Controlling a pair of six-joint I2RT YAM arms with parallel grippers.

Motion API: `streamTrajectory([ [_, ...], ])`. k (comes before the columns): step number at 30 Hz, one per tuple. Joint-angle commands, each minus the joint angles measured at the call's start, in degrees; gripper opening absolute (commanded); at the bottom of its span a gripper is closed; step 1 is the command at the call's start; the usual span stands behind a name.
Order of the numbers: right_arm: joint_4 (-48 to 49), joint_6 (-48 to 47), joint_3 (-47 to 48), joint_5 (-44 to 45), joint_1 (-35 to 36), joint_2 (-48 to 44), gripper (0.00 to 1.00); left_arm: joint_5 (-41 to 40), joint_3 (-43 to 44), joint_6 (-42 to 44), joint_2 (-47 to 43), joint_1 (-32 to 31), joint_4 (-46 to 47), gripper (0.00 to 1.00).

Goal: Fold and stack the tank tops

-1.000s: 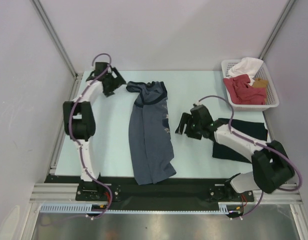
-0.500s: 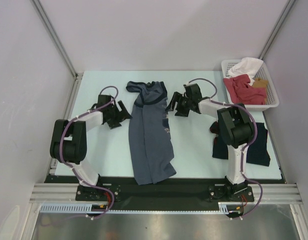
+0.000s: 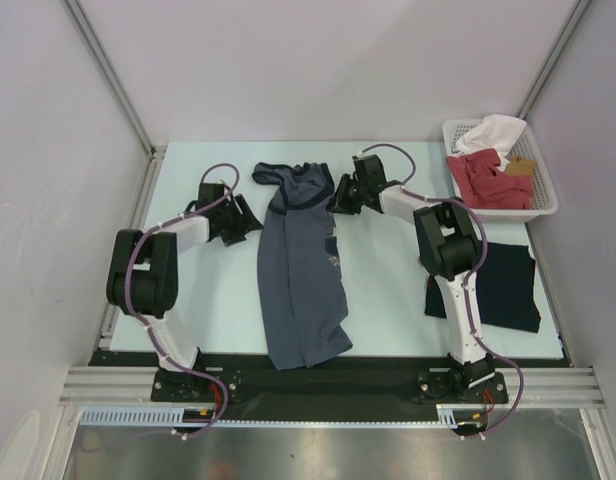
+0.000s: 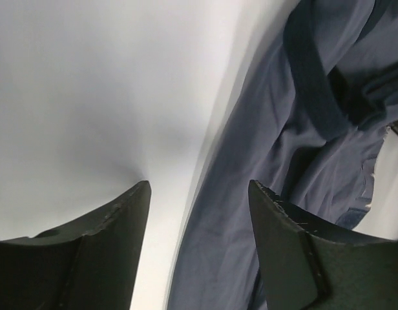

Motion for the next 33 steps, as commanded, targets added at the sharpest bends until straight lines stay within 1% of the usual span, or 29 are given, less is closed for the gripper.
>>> streamTrajectory([
  [1, -5.1, 0.0, 4.5, 2.5, 0.0, 5.0, 0.16, -0.7, 4.4, 0.9, 2.4, -0.3, 1.0, 0.67],
  [2, -7.2, -0.2, 8.1, 3.1, -0.4, 6.0, 0.07, -0.8, 5.2, 0.9, 3.2, -0.4, 0.9, 0.63],
  [3, -9.0, -0.1, 9.7, 5.3, -0.6, 6.9, 0.00, -0.7, 5.7, 0.9, 3.5, -0.6, 0.9, 0.62],
  [4, -9.5, -0.1, 9.8, 6.0, -0.9, 6.9, 0.00, -0.9, 6.0, 1.1, 3.8, -0.8, 0.5, 0.62],
  [6, -6.9, 0.9, 6.1, 6.2, -3.1, 5.5, 0.00, -1.6, 7.4, 1.6, 4.5, -1.5, 0.0, 0.62],
  [7, -4.1, 1.4, 4.6, 5.6, -4.0, 4.1, 0.00, -2.3, 8.0, 2.1, 5.3, -1.7, -0.9, 0.62],
  [9, -3.0, 2.1, 2.0, 4.4, -6.6, 3.1, 0.00, -3.1, 10.0, 2.4, 6.2, -2.8, -1.3, 0.62],
  [11, -2.2, 1.8, 1.1, 3.0, -7.8, 2.7, 0.00, -3.3, 12.1, 2.7, 7.6, -3.6, -1.7, 0.63],
  [12, -2.4, 0.8, 0.9, 2.1, -8.1, 2.6, 0.00, -3.4, 12.9, 2.7, 8.1, -4.4, -2.1, 0.63],
  [14, -4.0, 0.2, 0.9, 3.5, -8.2, 2.3, 0.00, -4.0, 15.3, 2.7, 9.6, -5.4, -2.6, 0.63],
  [17, -2.1, 0.2, -1.4, 3.8, -8.5, 1.3, 0.00, -3.7, 18.6, 2.5, 11.6, -6.2, -3.6, 0.63],
  [19, -2.1, 0.3, -0.9, 3.0, -8.8, 1.8, 0.00, -3.8, 20.3, 2.5, 13.4, -6.7, -4.4, 0.62],
  [25, -2.2, 0.2, 1.5, 2.2, -8.9, 3.0, 0.02, -4.1, 29.5, 2.7, 18.7, -8.0, -6.6, 0.52],
  [28, -2.7, 0.3, 3.0, 1.7, -9.0, 4.2, 0.02, -4.6, 33.3, 2.4, 22.3, -8.5, -8.2, 0.49],
  [30, -2.8, 0.5, 4.2, 1.5, -9.1, 4.6, 0.02, -4.6, 37.8, 2.2, 24.7, -8.9, -9.9, 0.45],
  [31, -2.7, 0.7, 4.5, 1.3, -9.1, 4.9, 0.02, -3.9, 41.0, 2.0, 27.2, -8.9, -10.3, 0.36],
  [33, -2.5, 1.3, 5.3, 0.4, -9.2, 5.2, 0.02, -2.9, 44.4, 1.6, 29.7, -9.4, -11.5, 0.26],
])
